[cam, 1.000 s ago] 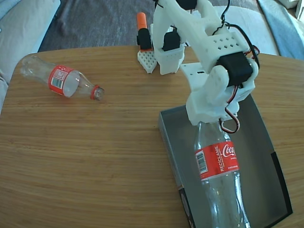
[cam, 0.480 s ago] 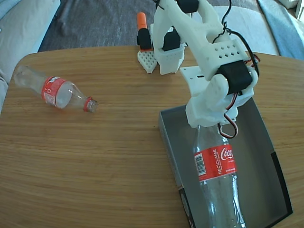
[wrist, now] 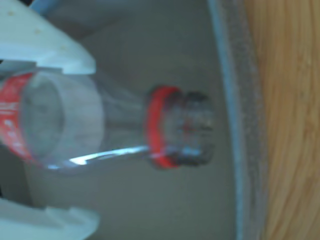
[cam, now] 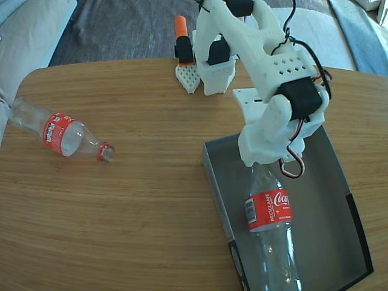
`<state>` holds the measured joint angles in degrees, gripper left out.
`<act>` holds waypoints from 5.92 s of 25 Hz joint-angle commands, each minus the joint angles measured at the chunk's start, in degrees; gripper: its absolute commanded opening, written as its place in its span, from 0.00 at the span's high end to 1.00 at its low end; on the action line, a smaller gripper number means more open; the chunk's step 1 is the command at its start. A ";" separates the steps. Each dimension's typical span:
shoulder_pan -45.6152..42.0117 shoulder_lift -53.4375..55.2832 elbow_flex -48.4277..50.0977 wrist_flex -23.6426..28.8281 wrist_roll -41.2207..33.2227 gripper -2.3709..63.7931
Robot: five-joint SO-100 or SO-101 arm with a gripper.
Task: Grasp the bottles and put them in the box.
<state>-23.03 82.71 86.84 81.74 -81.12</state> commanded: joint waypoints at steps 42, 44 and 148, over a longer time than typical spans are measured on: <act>42.28 12.30 -6.86 -2.55 55.11 0.41; 44.82 13.97 -2.90 -4.39 54.84 0.41; 79.28 13.36 19.16 -14.59 48.34 0.21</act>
<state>55.81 94.48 105.91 67.06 -32.52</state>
